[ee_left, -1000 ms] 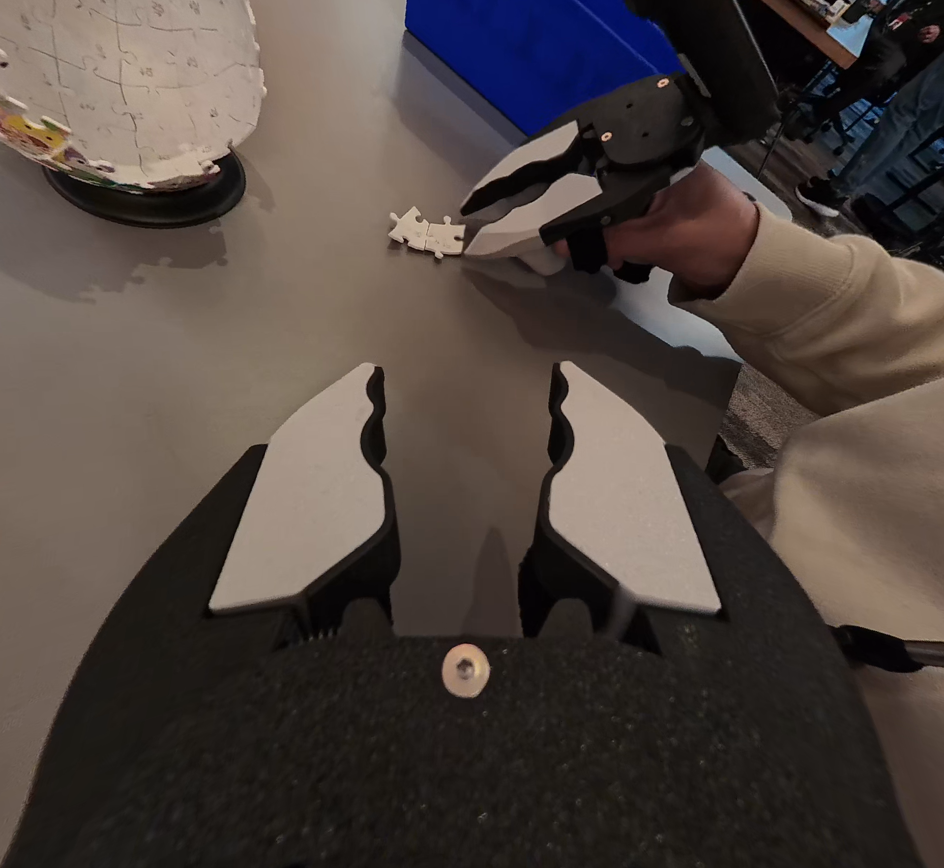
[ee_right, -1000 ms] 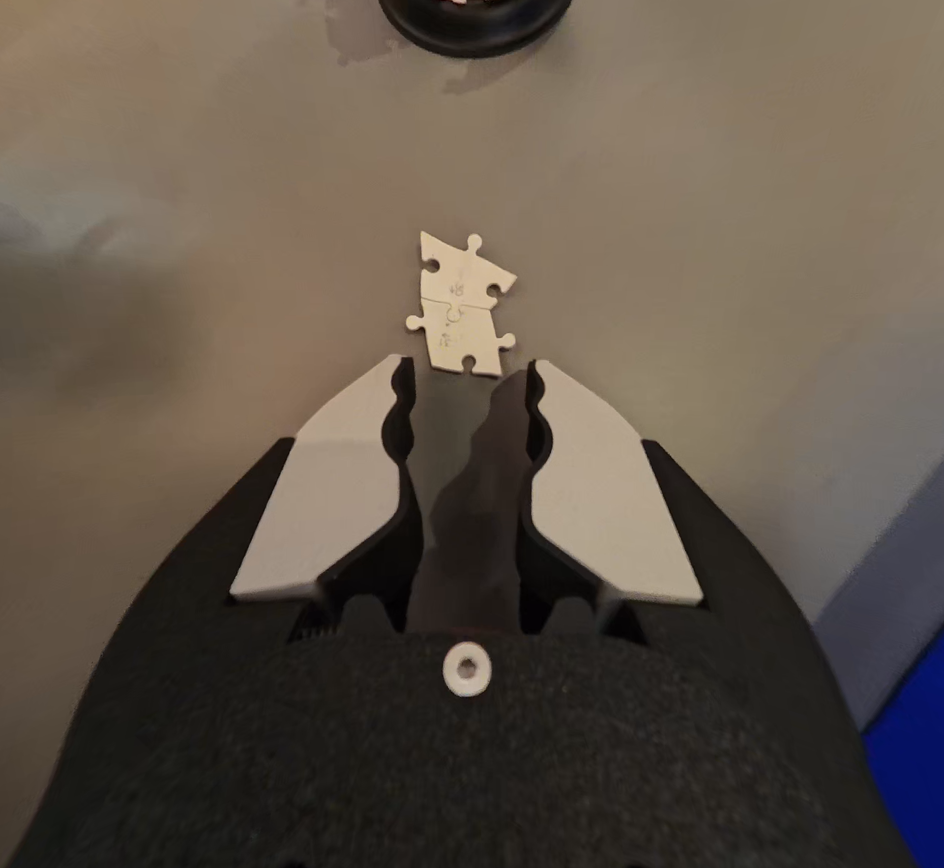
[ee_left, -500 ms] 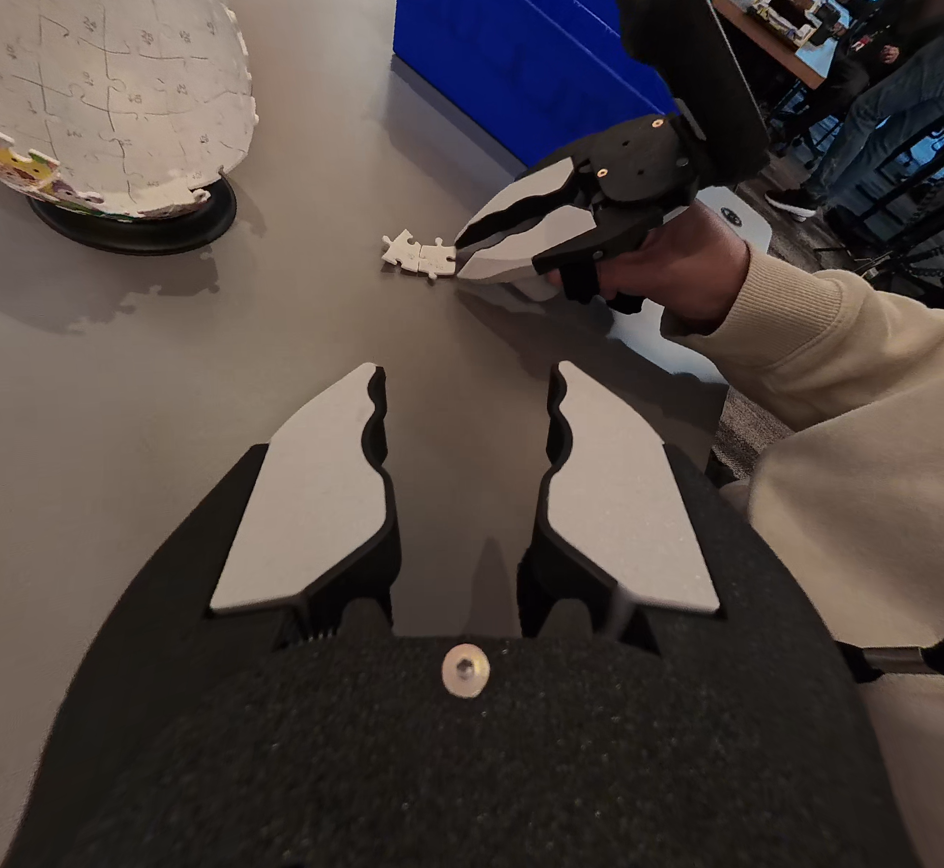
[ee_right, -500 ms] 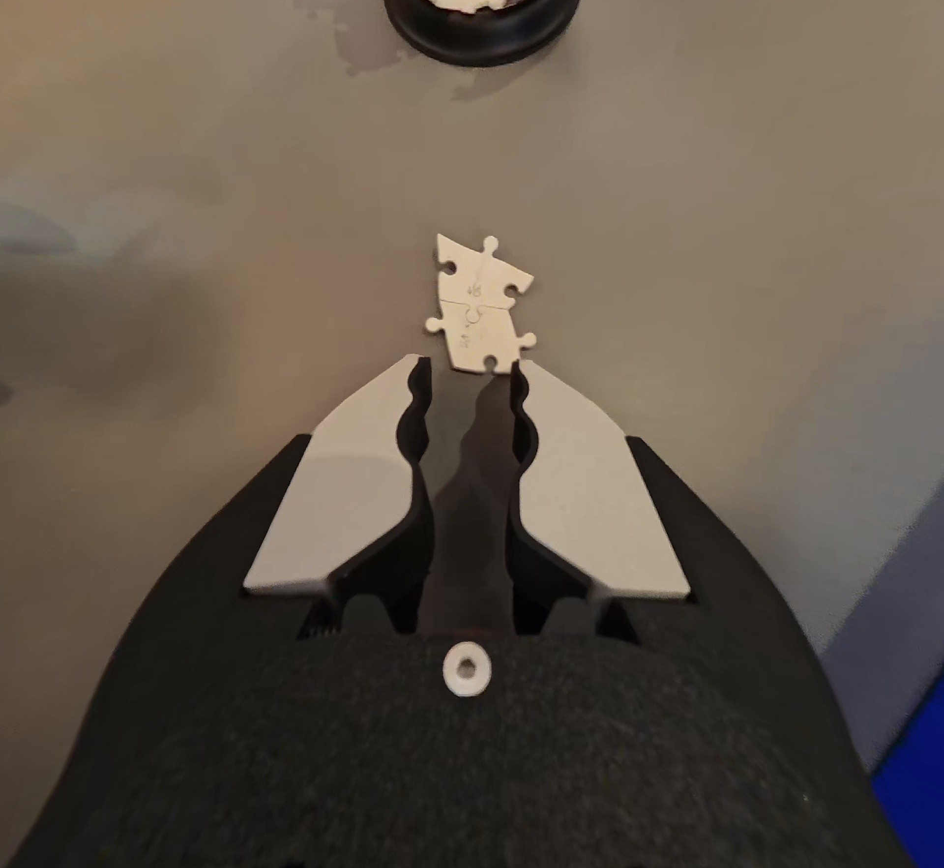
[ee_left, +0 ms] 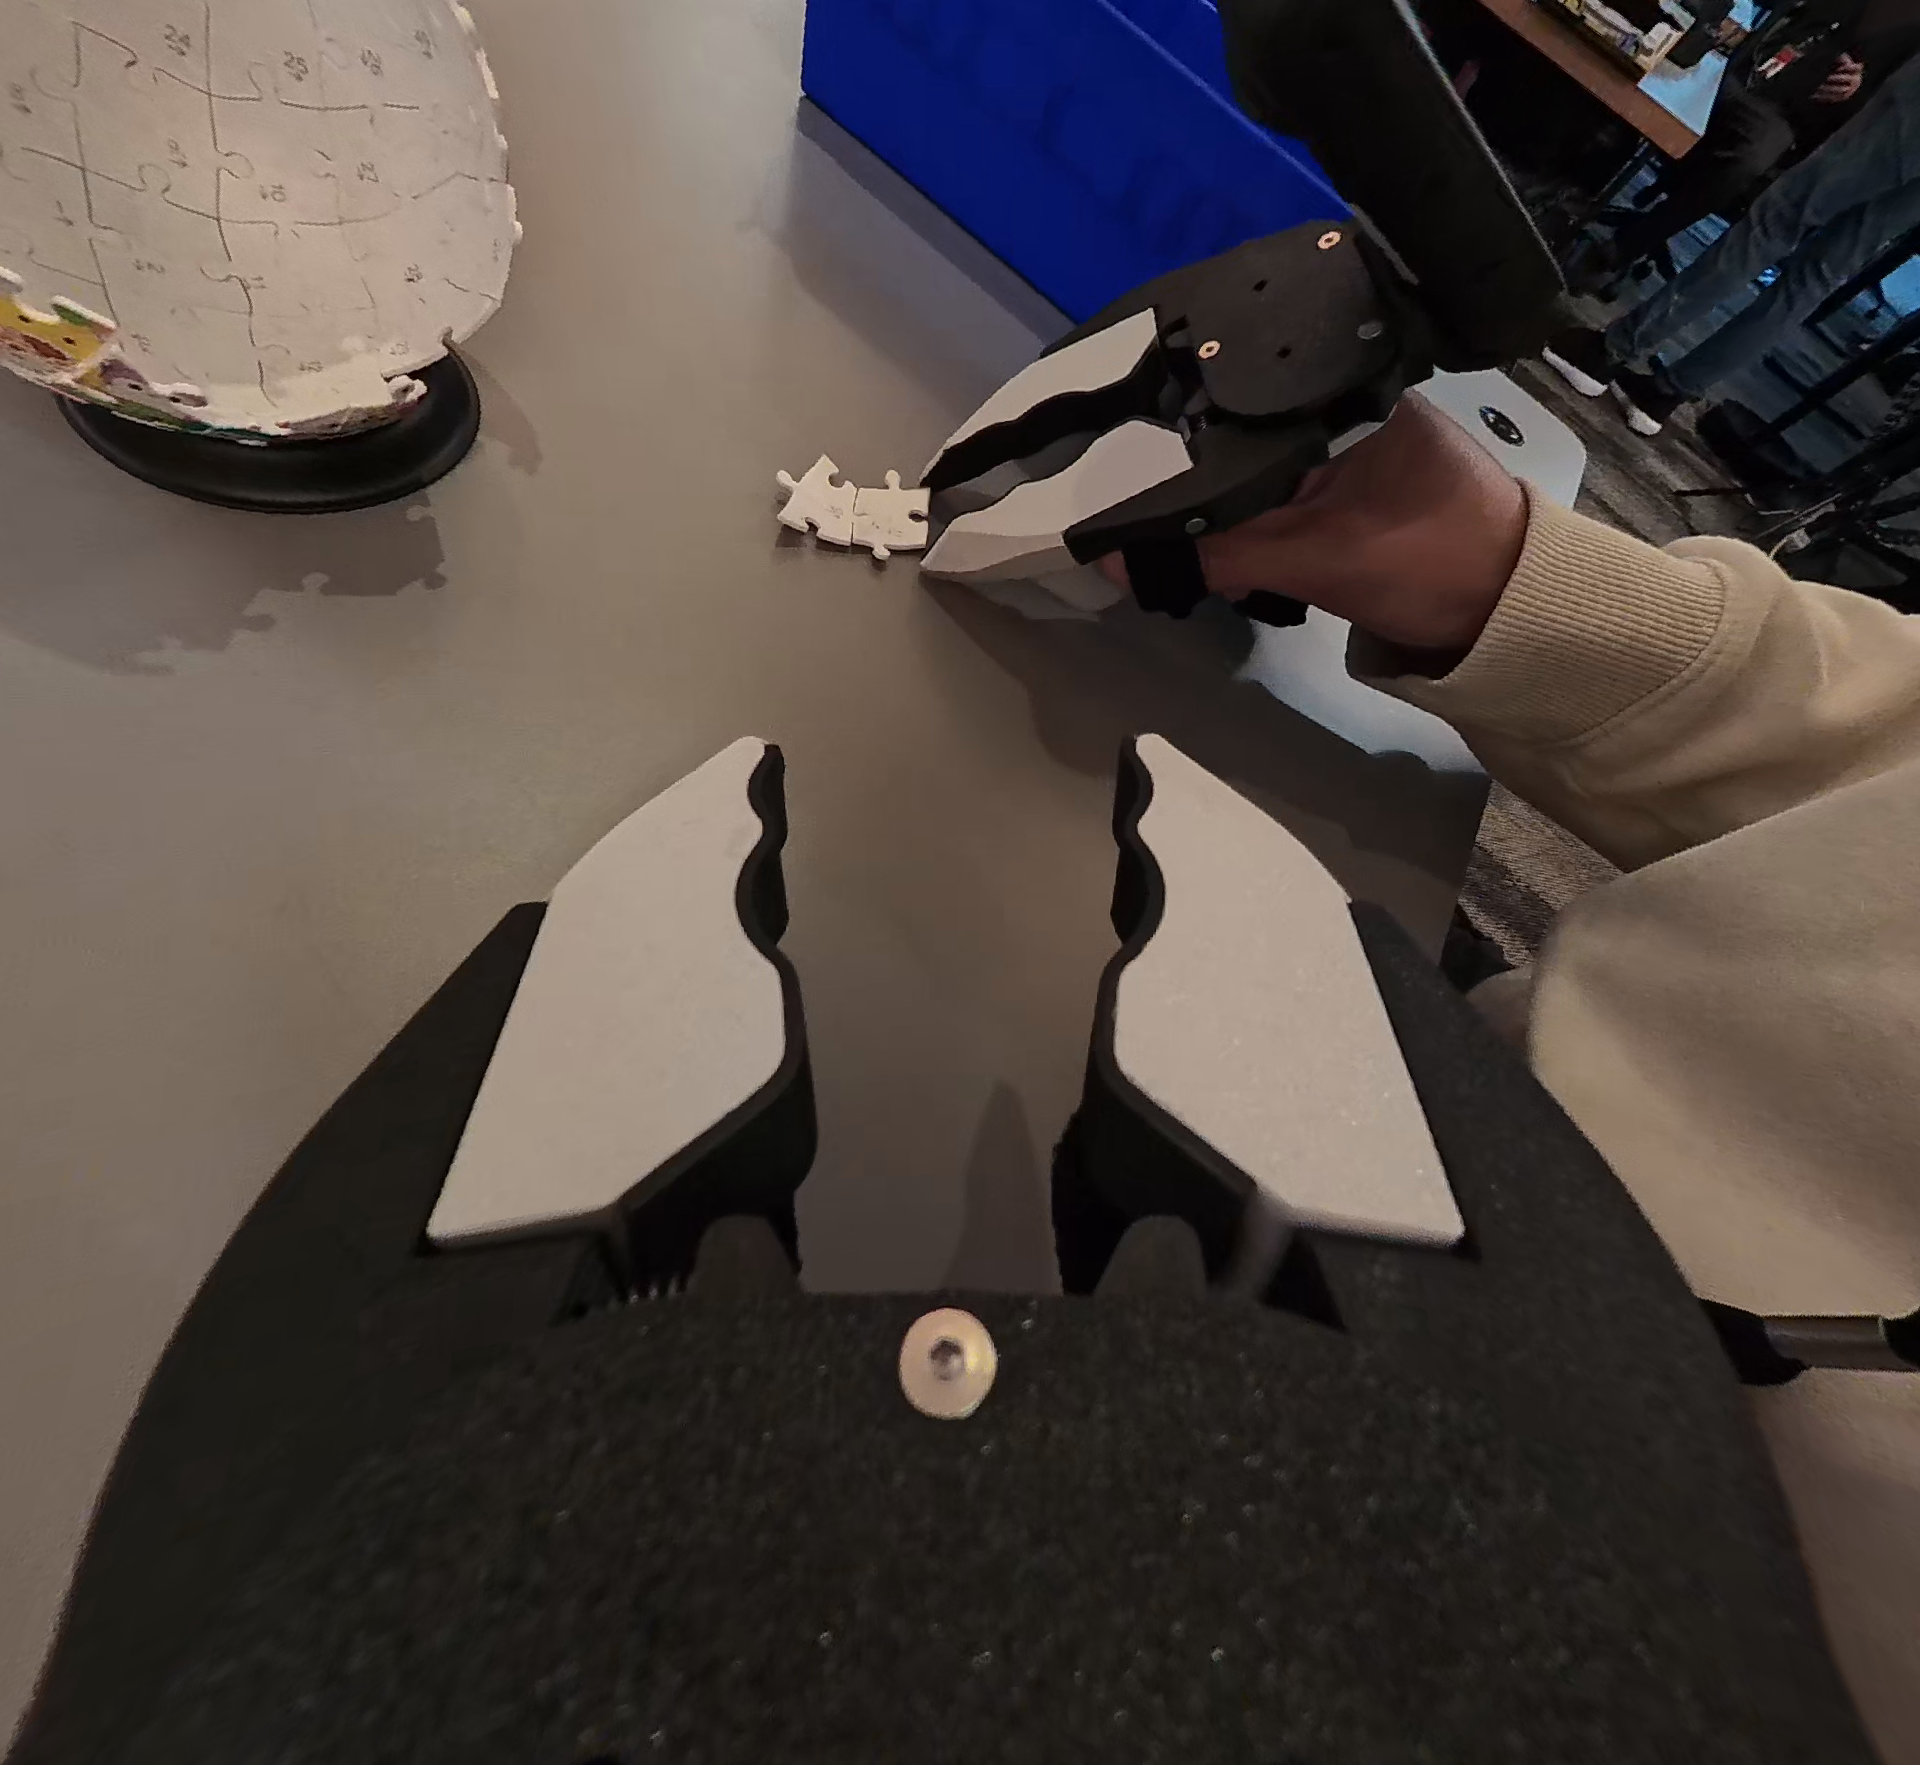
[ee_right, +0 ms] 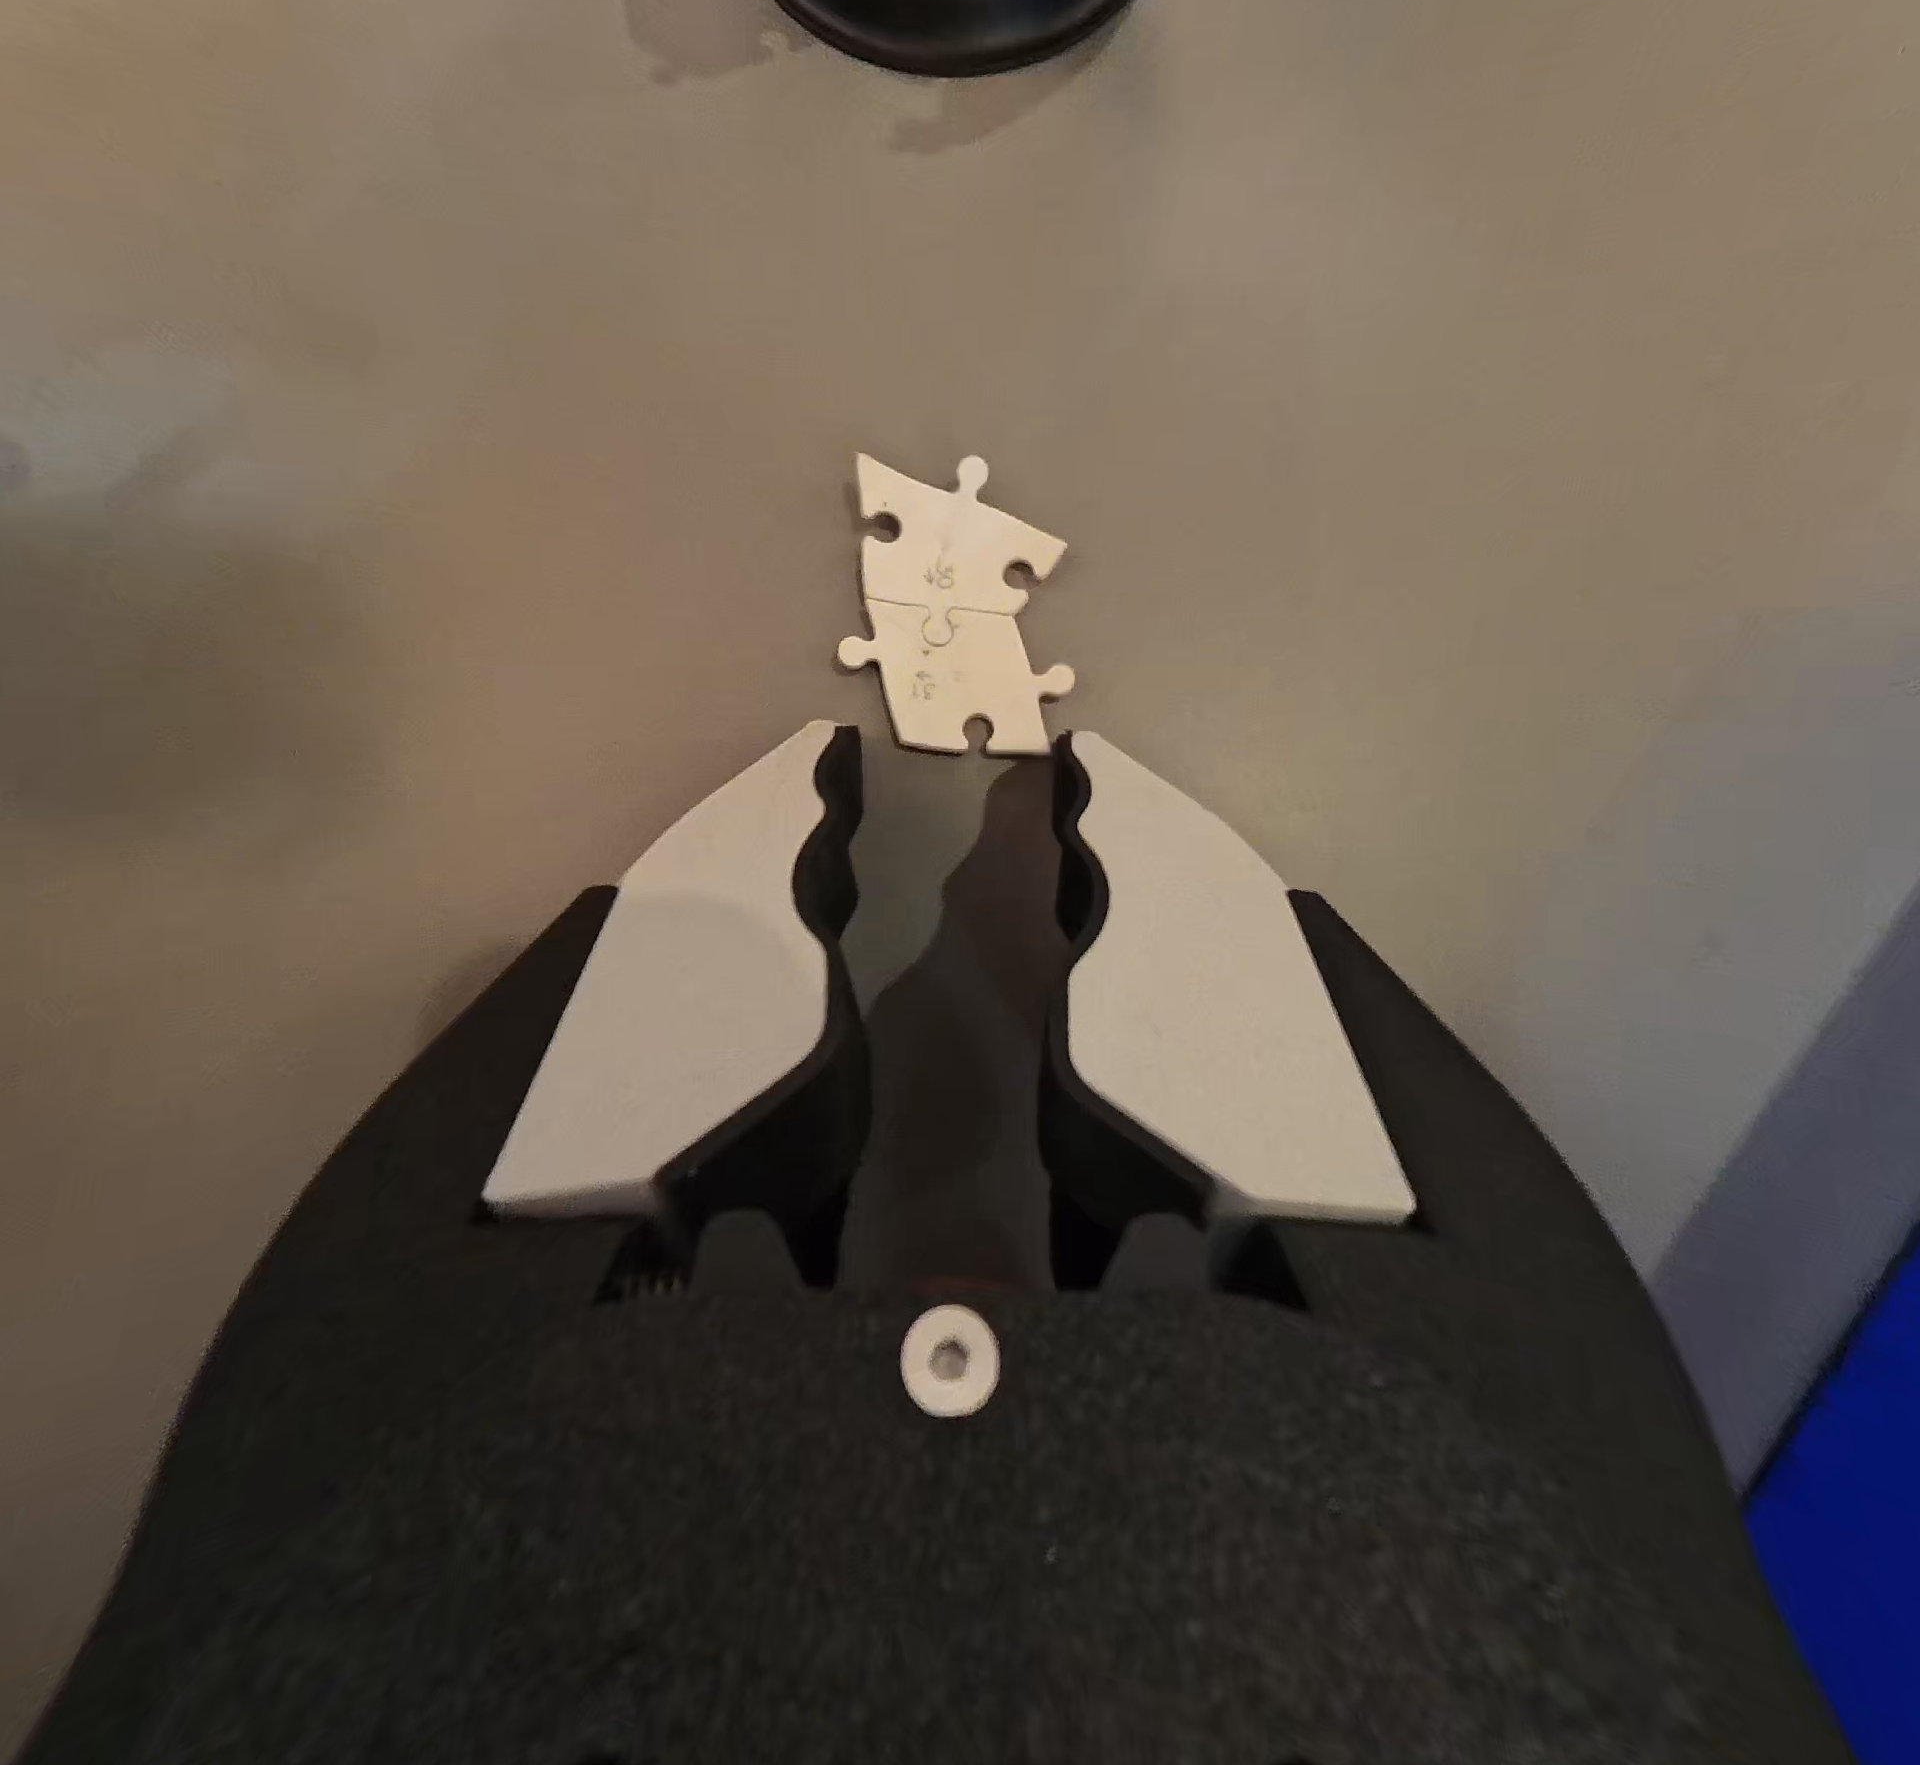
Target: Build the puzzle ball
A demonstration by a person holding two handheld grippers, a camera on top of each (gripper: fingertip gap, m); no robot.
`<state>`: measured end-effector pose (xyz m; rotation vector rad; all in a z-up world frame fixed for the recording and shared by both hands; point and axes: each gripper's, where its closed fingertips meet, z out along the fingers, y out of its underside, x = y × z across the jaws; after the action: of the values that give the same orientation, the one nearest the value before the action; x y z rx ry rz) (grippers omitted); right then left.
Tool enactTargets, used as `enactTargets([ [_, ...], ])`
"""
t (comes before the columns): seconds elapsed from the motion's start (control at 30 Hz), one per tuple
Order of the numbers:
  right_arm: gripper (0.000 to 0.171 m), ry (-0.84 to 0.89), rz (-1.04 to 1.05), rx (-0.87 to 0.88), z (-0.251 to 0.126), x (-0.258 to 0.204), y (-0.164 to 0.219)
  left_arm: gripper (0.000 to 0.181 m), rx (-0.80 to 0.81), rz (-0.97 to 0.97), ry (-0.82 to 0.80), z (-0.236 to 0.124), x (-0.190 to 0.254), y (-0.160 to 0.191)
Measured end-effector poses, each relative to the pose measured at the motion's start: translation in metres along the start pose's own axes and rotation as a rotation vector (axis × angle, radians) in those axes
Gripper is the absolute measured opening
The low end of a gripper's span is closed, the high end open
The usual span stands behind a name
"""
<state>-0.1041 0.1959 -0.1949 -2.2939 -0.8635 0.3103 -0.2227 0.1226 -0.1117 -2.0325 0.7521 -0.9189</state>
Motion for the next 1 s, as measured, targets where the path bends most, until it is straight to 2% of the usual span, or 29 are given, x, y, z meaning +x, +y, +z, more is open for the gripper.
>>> enactTargets([
  [0.13,0.030,-0.001,-0.017,-0.002,0.003,-0.002,-0.003,0.060,0.006,0.004,-0.007,-0.002,0.000,-0.001],
  [0.57,0.030,-0.051,-0.020,0.029,-0.001,-0.018,-0.013,0.060,0.004,0.003,-0.004,-0.002,0.000,-0.001],
  [0.73,0.031,-0.029,-0.028,0.036,-0.005,-0.004,-0.015,0.061,0.016,0.017,-0.027,-0.002,-0.004,-0.002],
  [1.0,0.025,-0.171,-0.136,0.053,0.000,0.005,-0.009,0.060,0.064,0.016,-0.043,-0.007,-0.007,-0.006],
])
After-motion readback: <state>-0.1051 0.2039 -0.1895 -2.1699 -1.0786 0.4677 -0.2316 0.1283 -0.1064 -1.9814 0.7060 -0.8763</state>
